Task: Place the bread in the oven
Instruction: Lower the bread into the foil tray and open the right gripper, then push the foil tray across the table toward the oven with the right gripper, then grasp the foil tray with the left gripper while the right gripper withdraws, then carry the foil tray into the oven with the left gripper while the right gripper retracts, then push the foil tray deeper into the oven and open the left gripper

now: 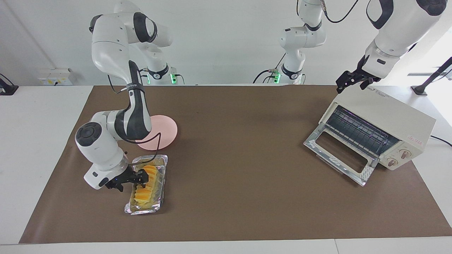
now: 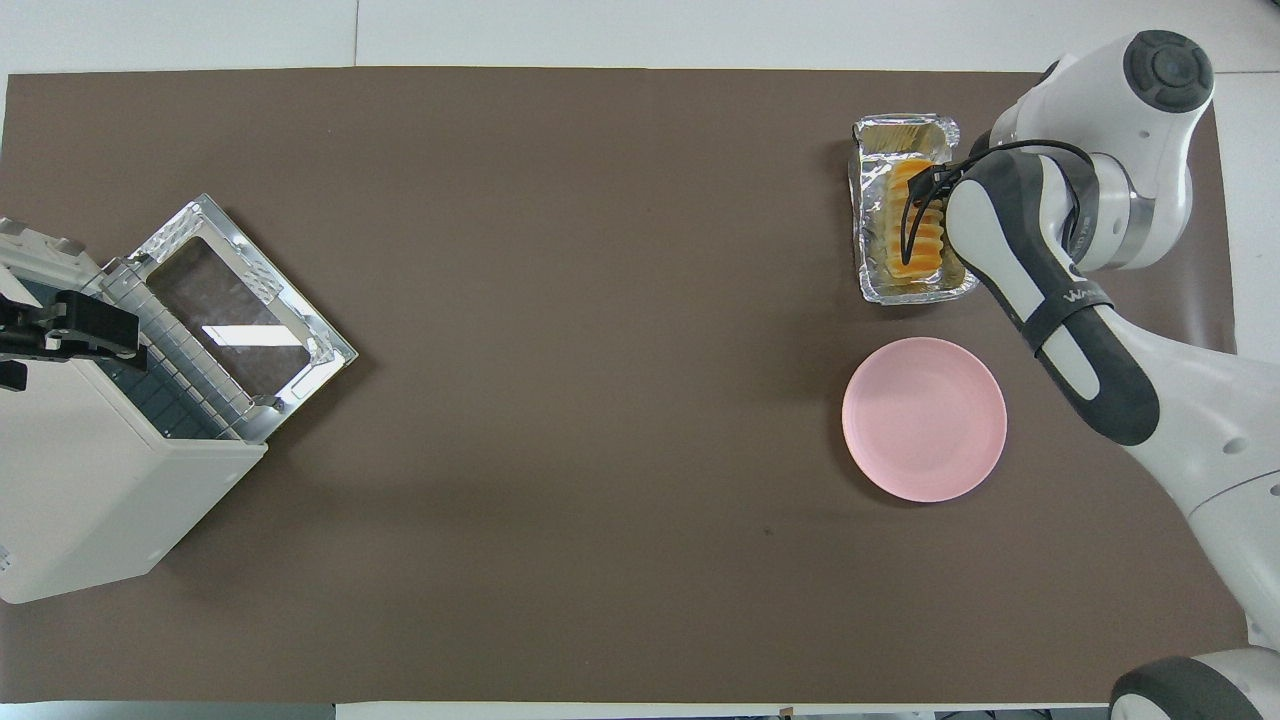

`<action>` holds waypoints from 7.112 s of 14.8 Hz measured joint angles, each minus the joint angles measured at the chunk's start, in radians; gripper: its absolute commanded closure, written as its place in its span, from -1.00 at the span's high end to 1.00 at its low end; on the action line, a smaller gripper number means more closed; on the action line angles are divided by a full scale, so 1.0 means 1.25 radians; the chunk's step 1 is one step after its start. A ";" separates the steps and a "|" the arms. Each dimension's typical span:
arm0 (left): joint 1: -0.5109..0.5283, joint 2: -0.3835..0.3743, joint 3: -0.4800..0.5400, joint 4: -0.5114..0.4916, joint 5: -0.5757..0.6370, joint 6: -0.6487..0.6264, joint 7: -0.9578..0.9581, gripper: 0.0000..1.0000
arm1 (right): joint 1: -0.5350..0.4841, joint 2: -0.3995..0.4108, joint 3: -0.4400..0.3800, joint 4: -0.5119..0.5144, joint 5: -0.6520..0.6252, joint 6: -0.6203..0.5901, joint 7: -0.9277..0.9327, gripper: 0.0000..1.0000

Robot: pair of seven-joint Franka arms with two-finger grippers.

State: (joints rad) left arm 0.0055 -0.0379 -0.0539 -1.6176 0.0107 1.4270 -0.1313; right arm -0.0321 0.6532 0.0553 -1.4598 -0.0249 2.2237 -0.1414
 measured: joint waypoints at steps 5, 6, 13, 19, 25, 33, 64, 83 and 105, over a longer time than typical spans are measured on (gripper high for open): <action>0.000 0.000 0.000 0.000 0.000 0.000 0.000 1.00 | 0.004 -0.034 0.001 -0.051 -0.005 0.029 -0.017 -1.00; 0.000 0.000 0.000 0.000 0.000 0.000 0.000 1.00 | 0.004 -0.037 0.001 -0.053 -0.008 0.029 -0.017 -1.00; 0.000 0.000 0.000 0.000 0.000 0.000 0.000 1.00 | 0.005 -0.042 0.004 -0.039 -0.009 -0.027 -0.016 -1.00; 0.000 0.000 0.000 0.000 0.000 0.000 0.000 1.00 | 0.060 -0.059 0.011 0.109 -0.004 -0.280 0.069 -1.00; 0.000 0.000 0.000 0.000 0.000 0.000 0.000 1.00 | 0.238 -0.078 0.018 0.176 0.014 -0.319 0.377 -1.00; 0.000 0.000 0.000 0.000 0.000 0.000 0.000 1.00 | 0.456 -0.064 0.017 0.085 0.097 -0.089 0.529 -1.00; -0.451 0.370 -0.031 -0.050 -0.034 0.561 -0.312 1.00 | 0.018 -0.496 -0.012 -0.086 0.078 -0.510 0.028 1.00; -0.466 0.381 0.072 -0.086 -0.029 0.549 -0.441 -1.00 | -0.044 -0.609 -0.011 -0.089 0.036 -0.645 0.007 1.00; -0.221 0.249 0.306 -0.109 -0.032 0.367 -0.377 -1.00 | -0.043 -0.601 -0.006 -0.080 0.022 -0.613 0.007 1.00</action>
State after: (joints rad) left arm -0.2703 0.2735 0.3282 -1.7540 -0.0293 1.8852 -0.6021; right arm -0.0863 -0.0984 0.0478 -1.5596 0.0030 1.4573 -0.1323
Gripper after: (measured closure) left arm 0.982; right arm 0.000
